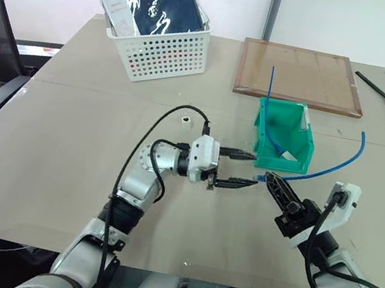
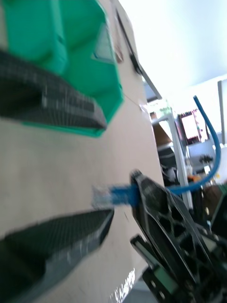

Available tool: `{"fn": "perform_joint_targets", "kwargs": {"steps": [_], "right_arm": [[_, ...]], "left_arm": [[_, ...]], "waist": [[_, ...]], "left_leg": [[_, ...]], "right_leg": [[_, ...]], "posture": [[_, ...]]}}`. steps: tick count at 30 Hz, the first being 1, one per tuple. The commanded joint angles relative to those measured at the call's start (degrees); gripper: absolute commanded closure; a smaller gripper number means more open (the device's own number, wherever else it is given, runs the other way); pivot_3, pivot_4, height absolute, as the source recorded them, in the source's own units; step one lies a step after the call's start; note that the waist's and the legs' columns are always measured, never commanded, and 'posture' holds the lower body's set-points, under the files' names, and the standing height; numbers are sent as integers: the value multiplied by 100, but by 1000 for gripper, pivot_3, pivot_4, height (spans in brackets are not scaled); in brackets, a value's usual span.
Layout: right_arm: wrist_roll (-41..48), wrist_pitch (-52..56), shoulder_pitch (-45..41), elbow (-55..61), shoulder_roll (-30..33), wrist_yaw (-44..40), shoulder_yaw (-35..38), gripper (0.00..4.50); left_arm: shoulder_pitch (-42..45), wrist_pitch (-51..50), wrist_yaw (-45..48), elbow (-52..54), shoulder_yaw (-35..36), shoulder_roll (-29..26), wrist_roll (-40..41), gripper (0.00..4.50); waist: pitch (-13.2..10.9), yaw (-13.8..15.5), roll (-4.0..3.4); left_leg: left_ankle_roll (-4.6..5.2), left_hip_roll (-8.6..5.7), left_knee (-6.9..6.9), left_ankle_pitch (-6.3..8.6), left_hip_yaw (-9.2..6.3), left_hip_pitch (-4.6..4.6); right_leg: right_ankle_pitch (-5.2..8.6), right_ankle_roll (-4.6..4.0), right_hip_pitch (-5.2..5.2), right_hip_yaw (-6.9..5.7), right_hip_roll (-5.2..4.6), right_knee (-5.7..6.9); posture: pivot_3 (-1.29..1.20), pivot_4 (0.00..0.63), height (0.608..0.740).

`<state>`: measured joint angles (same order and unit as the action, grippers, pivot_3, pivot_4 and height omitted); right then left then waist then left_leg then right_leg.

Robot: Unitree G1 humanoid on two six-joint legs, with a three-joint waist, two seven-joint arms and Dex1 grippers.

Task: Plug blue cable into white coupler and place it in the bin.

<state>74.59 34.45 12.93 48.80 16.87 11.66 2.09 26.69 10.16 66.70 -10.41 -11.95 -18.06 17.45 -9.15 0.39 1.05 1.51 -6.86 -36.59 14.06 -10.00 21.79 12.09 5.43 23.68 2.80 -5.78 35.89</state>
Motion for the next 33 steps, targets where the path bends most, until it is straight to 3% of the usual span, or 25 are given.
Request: {"fn": "perform_joint_targets", "kwargs": {"steps": [1, 7, 16, 33], "right_arm": [[262, -191, -82, 45, 133, -122, 204, 4500], [464, -286, -129, -138, 413, -278, 435, 4500], [415, -286, -382, -434, 426, -481, 289, 4500], [206, -359, -53, -171, 448, -392, 243, 4500]], "left_arm": [[-188, -592, -396, 457, 330, -206, 173, 69], [-663, -1430, -1242, 900, 934, -582, 195, 69], [-494, -2088, -2257, 334, 1594, -866, 65, 69], [1633, -272, -1191, -3319, 903, -1153, -1154, 69]], "waist": [[0, 0, -1], [0, 7, -1], [-1, 25, -1], [0, -6, 0]], "left_leg": [[0, 0, 0, 0, 0, 0], [0, 0, 1, 0, -2, 0], [0, 1, 1, 0, -1, 1], [-1, 0, 1, 0, 1, 3]], "right_leg": [[0, 0, 0, 0, 0, 0], [0, 0, 0, 0, 0, 0], [0, 0, 1, -1, 0, 0], [-1, -1, 4, -2, 0, 0]], "posture": [[0, 150, 740], [0, 150, 740], [0, 150, 740], [0, 150, 740]]}}
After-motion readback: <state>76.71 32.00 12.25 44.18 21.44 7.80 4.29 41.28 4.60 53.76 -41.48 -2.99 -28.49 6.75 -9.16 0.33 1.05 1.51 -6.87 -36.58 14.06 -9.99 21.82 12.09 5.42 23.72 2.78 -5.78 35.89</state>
